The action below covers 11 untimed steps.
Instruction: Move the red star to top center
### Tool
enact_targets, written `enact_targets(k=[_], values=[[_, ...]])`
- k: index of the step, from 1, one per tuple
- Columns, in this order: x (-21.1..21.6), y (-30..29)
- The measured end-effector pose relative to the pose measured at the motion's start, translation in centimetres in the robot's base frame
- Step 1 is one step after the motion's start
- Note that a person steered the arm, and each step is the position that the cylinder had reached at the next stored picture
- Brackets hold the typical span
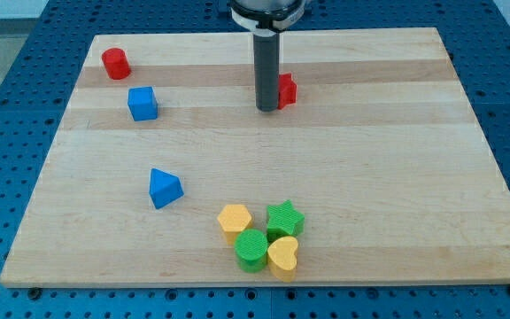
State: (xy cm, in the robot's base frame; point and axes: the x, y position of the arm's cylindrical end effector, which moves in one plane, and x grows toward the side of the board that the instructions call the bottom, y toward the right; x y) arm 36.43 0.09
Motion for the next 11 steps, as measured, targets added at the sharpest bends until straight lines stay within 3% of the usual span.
enact_targets(k=[1, 2, 3, 4, 6, 7, 8, 11], values=[[0.5, -0.3], [5.1, -1.3], [7.8, 2.6], [4.6, 7.5], [3.2, 3.7], [-4.0, 3.0], [-6.8, 1.8], [-6.8, 0.9]])
